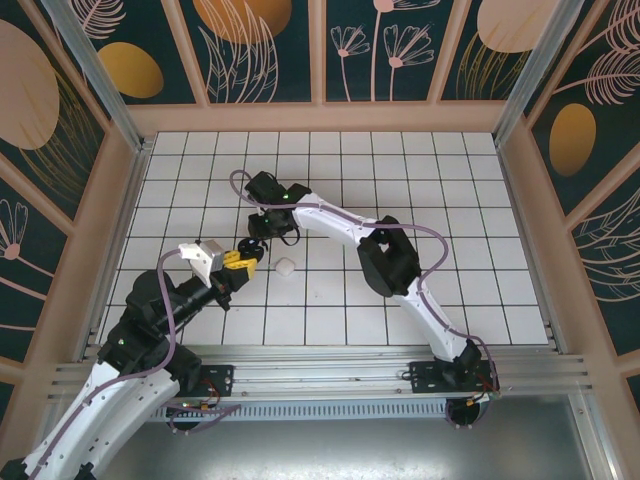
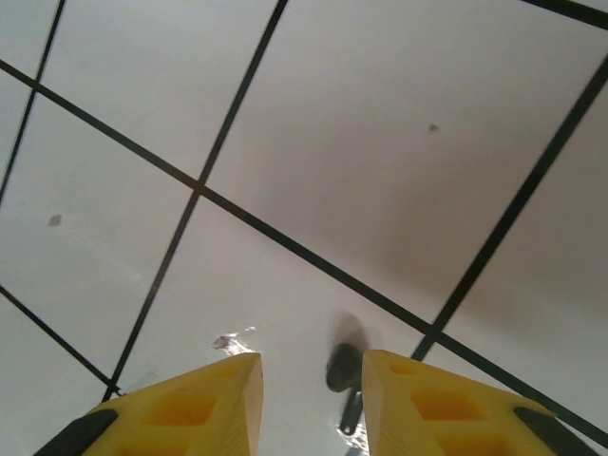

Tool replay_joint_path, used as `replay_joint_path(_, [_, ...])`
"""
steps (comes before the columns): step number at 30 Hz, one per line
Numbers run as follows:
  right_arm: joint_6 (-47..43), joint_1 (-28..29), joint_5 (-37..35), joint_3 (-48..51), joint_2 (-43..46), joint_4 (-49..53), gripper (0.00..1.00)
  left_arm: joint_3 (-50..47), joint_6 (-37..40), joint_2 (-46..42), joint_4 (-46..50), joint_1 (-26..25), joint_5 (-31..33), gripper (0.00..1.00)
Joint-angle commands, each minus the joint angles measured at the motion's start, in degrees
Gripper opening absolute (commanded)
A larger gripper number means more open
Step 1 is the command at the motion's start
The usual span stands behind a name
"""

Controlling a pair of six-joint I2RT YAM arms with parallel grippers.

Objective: Insert wireless bluetooth earbuds into charging case

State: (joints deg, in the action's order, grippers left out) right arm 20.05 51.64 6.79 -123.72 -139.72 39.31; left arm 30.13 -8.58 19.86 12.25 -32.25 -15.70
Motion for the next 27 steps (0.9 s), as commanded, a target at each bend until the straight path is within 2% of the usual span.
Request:
replay_joint_path(1, [-0.06,0.91,-3.00,-1.80,-1.60,2.09,0.32,1.72,1.36,0.16,-0.28,-0.12,0.61,0.00])
replay_joint_path(3, [0.29,1.19,-2.92,-1.94,-2.06,2.24,0.33,1.73,1.49,0.44,-0.17,-0.17,0.52,0.00])
replay_joint_path(6, [0.56,1.58,-2.99,-2.34,-2.96,2.85,0.39,1.51,1.68,0.47,-0.25,-0.18,0.30,0.00])
replay_joint_path(10, [0.67,1.89,-3.52,-3.17,-3.96,3.40,0.39,1.34,1.54,0.23,-0.21,-0.16,0.15,0.00])
replay_joint_path(27, [-0.76,2.20,-4.67,-5.37,-6.26,6.34,0.25,-0.40,0.72,-0.77,-1.61,-0.13,-0.16,0.00])
